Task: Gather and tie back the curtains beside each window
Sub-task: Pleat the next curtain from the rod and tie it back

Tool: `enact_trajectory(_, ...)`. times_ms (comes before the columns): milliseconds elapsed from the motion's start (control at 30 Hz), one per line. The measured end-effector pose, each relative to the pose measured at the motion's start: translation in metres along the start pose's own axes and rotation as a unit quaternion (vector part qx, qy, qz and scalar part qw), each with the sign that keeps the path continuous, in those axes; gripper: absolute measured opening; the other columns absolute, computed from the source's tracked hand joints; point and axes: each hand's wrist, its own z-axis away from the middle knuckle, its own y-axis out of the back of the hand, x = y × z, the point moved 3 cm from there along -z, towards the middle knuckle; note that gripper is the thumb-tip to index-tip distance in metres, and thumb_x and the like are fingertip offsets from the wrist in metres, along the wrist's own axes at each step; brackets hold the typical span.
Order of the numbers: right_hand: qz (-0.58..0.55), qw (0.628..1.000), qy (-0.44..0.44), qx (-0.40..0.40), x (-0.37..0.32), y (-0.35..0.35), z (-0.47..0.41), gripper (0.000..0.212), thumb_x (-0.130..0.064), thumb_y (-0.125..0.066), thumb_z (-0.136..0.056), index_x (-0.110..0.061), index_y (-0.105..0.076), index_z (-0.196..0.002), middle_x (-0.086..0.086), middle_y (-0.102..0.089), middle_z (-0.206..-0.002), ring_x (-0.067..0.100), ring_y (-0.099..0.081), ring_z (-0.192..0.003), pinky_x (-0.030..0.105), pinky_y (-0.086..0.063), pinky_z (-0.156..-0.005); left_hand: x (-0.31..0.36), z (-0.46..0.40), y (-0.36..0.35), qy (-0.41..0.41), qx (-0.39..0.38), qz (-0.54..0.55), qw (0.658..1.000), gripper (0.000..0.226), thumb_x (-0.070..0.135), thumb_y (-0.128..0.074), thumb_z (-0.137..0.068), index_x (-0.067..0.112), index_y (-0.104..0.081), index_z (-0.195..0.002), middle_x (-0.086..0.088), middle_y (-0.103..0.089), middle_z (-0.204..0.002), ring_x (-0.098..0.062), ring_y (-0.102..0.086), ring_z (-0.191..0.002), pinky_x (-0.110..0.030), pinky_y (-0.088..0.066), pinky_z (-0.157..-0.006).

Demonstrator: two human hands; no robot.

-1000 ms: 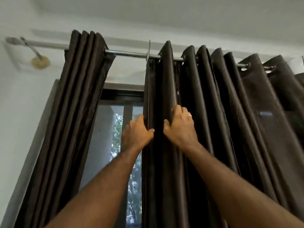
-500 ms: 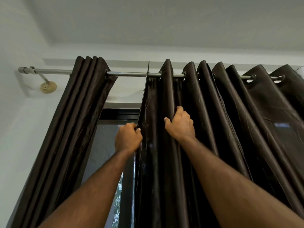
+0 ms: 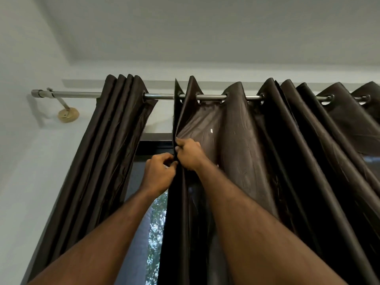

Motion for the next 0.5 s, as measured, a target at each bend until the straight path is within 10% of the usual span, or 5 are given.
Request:
enact_trajectory(200, -0.037, 0.999, -0.019, 0.017, 0.032, 0.008, 0.002, 0.045, -0.022, -0.048, -0.097, -0.028, -0.06, -0.14, 0.012, -0.069, -0.123, 0.03, -0.062, -0.118, 0.039, -0.05, -0.105, 0.024, 0.007, -0.02, 0.056, 0.003, 0.056, 0.997, 0.026, 0.041, -0.058, -0.083, 0.021, -0.062, -0.067, 0.002, -0.06, -0.058, -0.029, -0.062, -0.064, -0.046, -0.056, -0.057)
enact_trajectory(367, -0.149, 0.988, -0.032, 0.021, 0.051, 0.046, 0.023, 0.041, -0.015, -0.046, -0.103, -0.02, -0.06, -0.141, 0.012, -0.067, -0.103, 0.016, -0.06, -0.063, 0.015, -0.043, -0.041, 0.053, 0.013, -0.036, 0.067, 0.06, 0.007, 0.996, 0.047, 0.067, -0.057, -0.069, 0.024, -0.069, -0.083, 0.005, -0.068, -0.071, -0.022, -0.067, -0.074, -0.039, -0.057, -0.065)
enact_trajectory(500, -0.053, 0.976, 0.007, 0.213, 0.074, 0.091, 0.047, 0.031, -0.034, -0.051, -0.094, -0.021, -0.073, -0.11, 0.005, -0.073, -0.098, 0.021, -0.068, -0.088, 0.03, -0.056, -0.076, 0.069, 0.01, -0.048, 0.073, 0.058, -0.059, 0.994, 0.045, 0.064, -0.067, -0.075, 0.022, -0.069, -0.091, -0.001, -0.067, -0.08, -0.024, -0.061, -0.084, -0.037, -0.055, -0.069)
